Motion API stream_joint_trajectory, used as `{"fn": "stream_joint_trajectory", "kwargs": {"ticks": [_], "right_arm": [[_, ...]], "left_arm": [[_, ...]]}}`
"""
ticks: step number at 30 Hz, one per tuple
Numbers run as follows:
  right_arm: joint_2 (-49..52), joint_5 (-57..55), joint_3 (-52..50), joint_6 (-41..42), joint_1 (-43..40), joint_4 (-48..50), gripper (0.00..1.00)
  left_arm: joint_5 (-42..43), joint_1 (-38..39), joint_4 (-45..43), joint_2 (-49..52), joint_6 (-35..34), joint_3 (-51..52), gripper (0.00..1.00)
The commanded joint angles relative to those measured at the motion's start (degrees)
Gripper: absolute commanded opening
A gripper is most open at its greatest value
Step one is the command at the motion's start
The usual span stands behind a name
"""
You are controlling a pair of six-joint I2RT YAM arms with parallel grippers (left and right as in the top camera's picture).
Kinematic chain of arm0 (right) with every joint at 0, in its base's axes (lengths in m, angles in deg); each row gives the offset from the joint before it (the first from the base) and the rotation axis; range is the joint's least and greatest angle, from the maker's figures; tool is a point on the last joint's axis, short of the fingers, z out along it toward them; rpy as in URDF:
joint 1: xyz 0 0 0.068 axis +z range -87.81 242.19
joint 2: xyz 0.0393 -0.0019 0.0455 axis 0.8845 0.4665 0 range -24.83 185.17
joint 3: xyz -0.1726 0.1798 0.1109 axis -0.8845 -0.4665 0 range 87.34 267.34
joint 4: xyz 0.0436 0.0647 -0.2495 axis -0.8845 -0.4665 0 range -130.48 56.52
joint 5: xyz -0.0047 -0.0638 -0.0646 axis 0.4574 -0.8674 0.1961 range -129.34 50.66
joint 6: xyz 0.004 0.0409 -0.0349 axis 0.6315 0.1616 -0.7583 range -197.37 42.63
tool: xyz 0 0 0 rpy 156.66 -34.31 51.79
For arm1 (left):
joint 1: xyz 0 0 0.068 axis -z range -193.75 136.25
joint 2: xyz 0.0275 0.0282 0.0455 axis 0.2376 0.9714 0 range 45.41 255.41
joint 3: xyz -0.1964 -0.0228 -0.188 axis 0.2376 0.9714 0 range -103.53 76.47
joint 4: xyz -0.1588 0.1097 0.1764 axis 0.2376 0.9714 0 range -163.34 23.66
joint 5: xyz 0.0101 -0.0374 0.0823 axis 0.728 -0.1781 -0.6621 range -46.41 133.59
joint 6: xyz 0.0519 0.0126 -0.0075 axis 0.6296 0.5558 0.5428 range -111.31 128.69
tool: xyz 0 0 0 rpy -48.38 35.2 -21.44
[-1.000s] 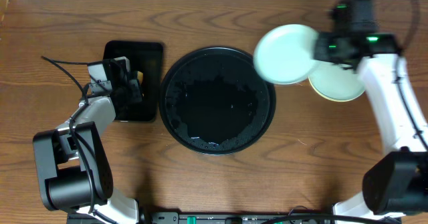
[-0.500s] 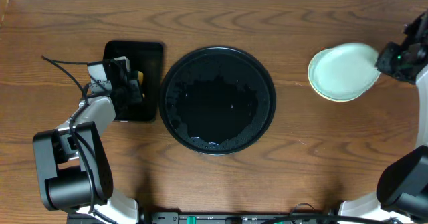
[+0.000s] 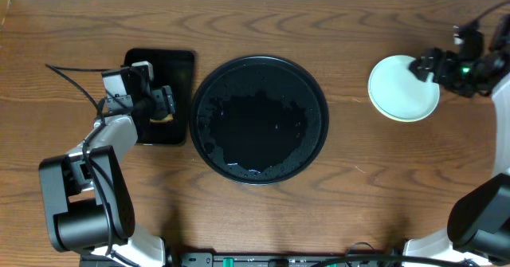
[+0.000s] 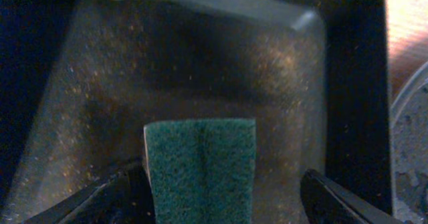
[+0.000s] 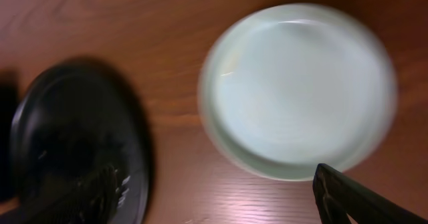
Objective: Clean dirty plates on tray and stack at the side
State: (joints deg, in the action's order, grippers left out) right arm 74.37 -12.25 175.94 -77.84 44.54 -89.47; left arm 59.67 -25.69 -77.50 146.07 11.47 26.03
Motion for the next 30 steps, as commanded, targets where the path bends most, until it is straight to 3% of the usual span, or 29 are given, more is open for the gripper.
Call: {"fn": "stream_joint_trajectory", "kwargs": {"ticks": [1, 5, 7, 15, 30], "right_arm": [[-0.2, 5.7, 0.7, -3.2, 4.0, -1.3, 0.92], [-0.2, 5.4, 0.7, -3.5, 9.0, -2.1, 0.92], [-0.2, 3.4, 0.7, -3.5, 11.7, -2.5, 0.99], [-0.2, -0.4, 0.7, -3.5, 19.4, -3.1, 0.99], [-0.2, -0.3, 0.7, -3.5, 21.0, -3.1, 0.99]], "left_arm": [[-0.4, -0.1, -0.8, -2.2, 0.0, -0.4, 0.82], [-0.5, -0.1, -0.9, -2.2, 0.0, -0.4, 0.82], [-0.5, -0.1, -0.9, -2.2, 0.0, -0.4, 0.82], [-0.5, -0.1, -0.8, -2.2, 0.0, -0.4, 0.82], [-0.5, -0.1, -0.8, -2.2, 0.0, -0.4, 0.83]]}}
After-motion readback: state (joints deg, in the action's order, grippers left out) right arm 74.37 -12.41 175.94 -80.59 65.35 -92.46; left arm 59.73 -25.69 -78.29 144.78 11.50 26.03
